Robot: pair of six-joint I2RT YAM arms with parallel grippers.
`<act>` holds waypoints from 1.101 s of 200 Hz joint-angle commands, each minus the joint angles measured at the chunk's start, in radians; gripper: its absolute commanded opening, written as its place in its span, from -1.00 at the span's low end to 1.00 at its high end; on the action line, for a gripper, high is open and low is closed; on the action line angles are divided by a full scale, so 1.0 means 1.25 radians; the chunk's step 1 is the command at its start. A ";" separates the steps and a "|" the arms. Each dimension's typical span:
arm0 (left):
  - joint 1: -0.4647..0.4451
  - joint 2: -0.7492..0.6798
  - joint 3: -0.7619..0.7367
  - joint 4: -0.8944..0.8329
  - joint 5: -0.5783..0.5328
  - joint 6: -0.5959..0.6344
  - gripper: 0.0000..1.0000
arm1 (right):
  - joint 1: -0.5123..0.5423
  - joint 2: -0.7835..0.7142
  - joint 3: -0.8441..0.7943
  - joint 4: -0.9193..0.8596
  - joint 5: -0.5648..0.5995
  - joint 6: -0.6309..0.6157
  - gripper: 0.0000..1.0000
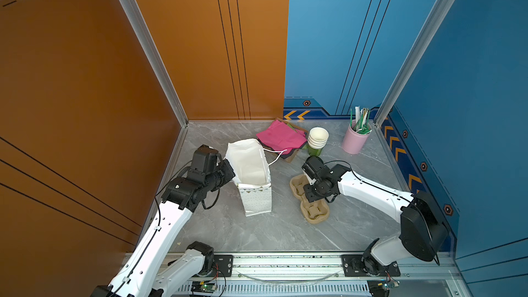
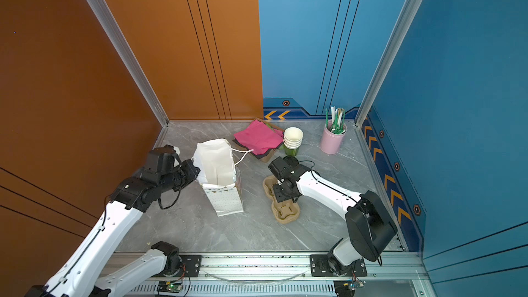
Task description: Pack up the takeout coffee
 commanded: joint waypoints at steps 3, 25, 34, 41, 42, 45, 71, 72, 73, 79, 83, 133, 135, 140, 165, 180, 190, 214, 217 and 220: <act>-0.006 0.006 -0.018 -0.006 -0.008 -0.003 -1.00 | 0.018 0.016 0.002 0.006 -0.022 0.015 0.03; -0.007 0.006 -0.018 -0.002 -0.008 -0.005 -1.00 | 0.022 0.010 0.008 0.007 -0.024 0.014 0.04; -0.007 0.006 -0.018 -0.002 -0.008 -0.005 -1.00 | 0.023 0.006 0.010 0.007 -0.025 0.015 0.05; -0.007 0.006 -0.030 -0.001 -0.009 -0.005 -1.00 | 0.024 0.005 0.012 0.007 -0.025 0.016 0.07; -0.007 0.007 -0.036 -0.001 -0.009 -0.004 -1.00 | 0.024 0.005 0.012 0.007 -0.025 0.016 0.07; -0.007 0.007 -0.041 0.000 -0.008 -0.005 -1.00 | 0.024 0.005 0.012 0.007 -0.025 0.016 0.07; -0.008 0.009 -0.045 0.004 -0.008 -0.006 -1.00 | 0.028 0.001 0.013 0.007 -0.027 0.021 0.11; -0.008 0.009 -0.046 0.003 -0.008 -0.006 -1.00 | 0.028 0.001 0.013 0.007 -0.028 0.021 0.11; -0.009 0.009 -0.045 0.003 -0.008 -0.006 -1.00 | 0.028 0.001 0.013 0.007 -0.028 0.021 0.11; -0.009 0.009 -0.046 0.004 -0.008 -0.006 -1.00 | 0.028 0.000 0.013 0.007 -0.030 0.021 0.11; -0.008 0.009 -0.045 0.005 -0.008 -0.006 -1.00 | 0.029 -0.001 0.013 0.007 -0.030 0.022 0.11; -0.010 0.014 -0.051 0.011 -0.008 -0.007 -1.00 | 0.035 0.006 0.010 0.012 -0.038 0.029 0.11; -0.009 0.014 -0.051 0.011 -0.008 -0.007 -1.00 | 0.036 0.008 0.010 0.013 -0.038 0.030 0.11; -0.010 0.014 -0.052 0.012 -0.008 -0.007 -1.00 | 0.038 0.011 0.011 0.013 -0.039 0.030 0.11; -0.011 0.015 -0.052 0.015 -0.006 -0.008 -1.00 | 0.047 0.024 0.014 0.017 -0.039 0.032 0.10; -0.012 0.016 -0.053 0.015 -0.007 -0.008 -1.00 | 0.050 0.033 0.017 0.018 -0.037 0.032 0.09; -0.013 0.016 -0.054 0.015 -0.006 -0.009 -1.00 | 0.053 0.040 0.017 0.018 -0.037 0.032 0.08; -0.013 0.017 -0.056 0.017 -0.007 -0.010 -1.00 | 0.060 0.049 0.026 0.018 -0.034 0.034 0.07; -0.013 0.017 -0.058 0.017 -0.006 -0.010 -1.00 | 0.060 0.049 0.026 0.018 -0.033 0.034 0.07; -0.014 0.017 -0.057 0.017 -0.007 -0.011 -1.00 | 0.062 0.048 0.027 0.018 -0.032 0.034 0.07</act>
